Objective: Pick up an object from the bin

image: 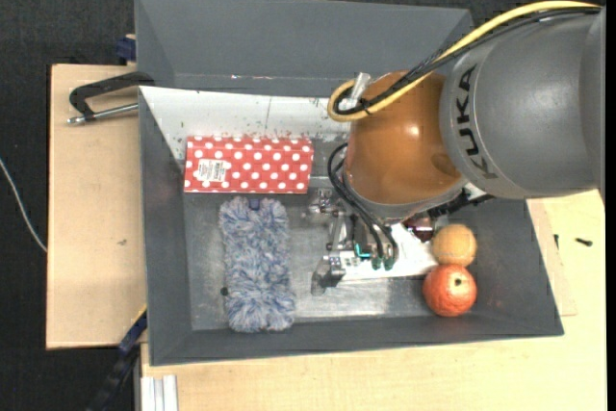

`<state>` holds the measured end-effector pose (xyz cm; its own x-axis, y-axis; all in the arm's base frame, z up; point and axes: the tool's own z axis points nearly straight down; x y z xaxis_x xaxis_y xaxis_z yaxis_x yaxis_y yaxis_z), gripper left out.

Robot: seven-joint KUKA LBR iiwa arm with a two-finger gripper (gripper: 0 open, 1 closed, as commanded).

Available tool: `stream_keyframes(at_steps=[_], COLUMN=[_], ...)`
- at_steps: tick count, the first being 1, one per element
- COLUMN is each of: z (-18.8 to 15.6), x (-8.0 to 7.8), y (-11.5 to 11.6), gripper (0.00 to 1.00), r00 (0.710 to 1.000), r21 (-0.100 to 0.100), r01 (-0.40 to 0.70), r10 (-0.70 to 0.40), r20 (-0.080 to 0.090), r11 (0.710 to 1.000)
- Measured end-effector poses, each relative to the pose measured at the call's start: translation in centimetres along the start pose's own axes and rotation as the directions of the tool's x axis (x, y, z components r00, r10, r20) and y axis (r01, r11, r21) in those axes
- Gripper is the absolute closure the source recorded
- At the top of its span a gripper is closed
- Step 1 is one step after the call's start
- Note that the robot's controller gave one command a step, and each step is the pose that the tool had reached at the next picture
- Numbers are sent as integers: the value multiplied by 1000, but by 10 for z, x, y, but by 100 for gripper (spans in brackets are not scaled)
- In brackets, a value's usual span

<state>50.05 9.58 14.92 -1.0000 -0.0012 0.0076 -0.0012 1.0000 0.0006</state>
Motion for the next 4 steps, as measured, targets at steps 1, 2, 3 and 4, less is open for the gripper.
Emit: stream_keyframes(at_steps=[1, 2, 3, 4], z=[-4, -29, -50, 51], x=[-2, -20, -14, -14], y=[0, 33, 58, 74], gripper=[0, 0, 0, 100], r00=[1000, 991, 919, 925], r21=[-1, 0, 3, 2], r01=[-1, 132, 394, 381], r10=[1, -132, -394, -381], r20=[8, 16, 13, 8], r11=[1000, 991, 919, 925])
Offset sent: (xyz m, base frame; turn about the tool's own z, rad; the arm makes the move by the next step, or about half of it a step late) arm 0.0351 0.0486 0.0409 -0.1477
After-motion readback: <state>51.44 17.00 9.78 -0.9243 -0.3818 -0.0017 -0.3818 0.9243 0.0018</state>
